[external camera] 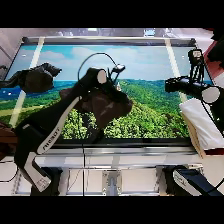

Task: Fold the shirts.

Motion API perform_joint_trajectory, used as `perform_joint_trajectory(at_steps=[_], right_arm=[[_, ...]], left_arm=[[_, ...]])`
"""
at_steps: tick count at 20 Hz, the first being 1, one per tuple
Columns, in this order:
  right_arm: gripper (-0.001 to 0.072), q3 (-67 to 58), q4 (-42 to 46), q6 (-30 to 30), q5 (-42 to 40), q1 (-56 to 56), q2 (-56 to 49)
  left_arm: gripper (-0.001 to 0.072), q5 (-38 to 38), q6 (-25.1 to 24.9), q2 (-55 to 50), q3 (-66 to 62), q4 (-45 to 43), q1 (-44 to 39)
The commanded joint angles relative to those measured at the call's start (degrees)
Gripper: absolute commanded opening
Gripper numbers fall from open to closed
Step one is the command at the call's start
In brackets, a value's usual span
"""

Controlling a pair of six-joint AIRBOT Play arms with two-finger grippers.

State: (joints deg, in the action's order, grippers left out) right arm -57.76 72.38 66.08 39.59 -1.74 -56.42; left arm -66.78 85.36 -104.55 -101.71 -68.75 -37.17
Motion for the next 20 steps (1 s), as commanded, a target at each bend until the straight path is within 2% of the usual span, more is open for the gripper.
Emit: perform_joint_trajectory(at_steps=[1, 3, 4, 6, 7, 8, 10, 13, 16, 20], right_arm=[[0.031, 0.0, 2.2, 0.0, 0.0, 0.0, 0.0], [0.031, 0.4, 1.8, 0.1, 0.6, 0.0, 0.0], [0.0311, 1.6, 0.5, 0.1, 0.8, 0.0, 0.0], [0.0311, 6.4, -3.3, 0.1, 2.9, 0.1, 0.0], [0.0313, 9.9, -5.5, 0.0, 4.2, 0.1, 0.0], [0.034, 13.3, -7.7, 0.0, 4.9, 0.1, 0.0], [0.0445, 19.8, -13.1, 0.0, 5.0, 0.1, 0.0], [0.0451, 26.4, -19.3, -0.2, 5.0, 0.1, 0.0], [0.0451, 29.7, -19.4, 0.1, 3.6, 0.1, 0.0], [0.045, 31.0, -18.7, 0.1, -0.4, 0.1, 0.0]], left_arm=[[0.0014, 3.6, 0.5, -4.5, -0.1, 5.3, -4.2], [0.0016, 7.8, 0.4, -5.0, -0.2, 7.3, -4.5], [0.0051, 10.3, 0.5, -4.7, -0.9, 7.4, -4.2], [0.0548, 11.8, 0.4, -4.2, -5.6, 7.1, -2.5], [0.0683, 11.0, 0.4, -3.9, -9.1, 6.7, -0.9], [0.0681, 9.8, 0.3, -3.5, -12.3, 5.6, 0.8], [0.0681, 6.9, 0.4, -2.0, -16.9, 2.0, 4.9], [0.0681, 0.8, 1.3, 0.2, -16.8, -3.8, 10.6], [0.0681, -7.3, 1.9, 0.2, -14.2, -9.6, 15.4], [0.068, -10.2, 1.8, 0.2, -10.1, -12.4, 19.1]])
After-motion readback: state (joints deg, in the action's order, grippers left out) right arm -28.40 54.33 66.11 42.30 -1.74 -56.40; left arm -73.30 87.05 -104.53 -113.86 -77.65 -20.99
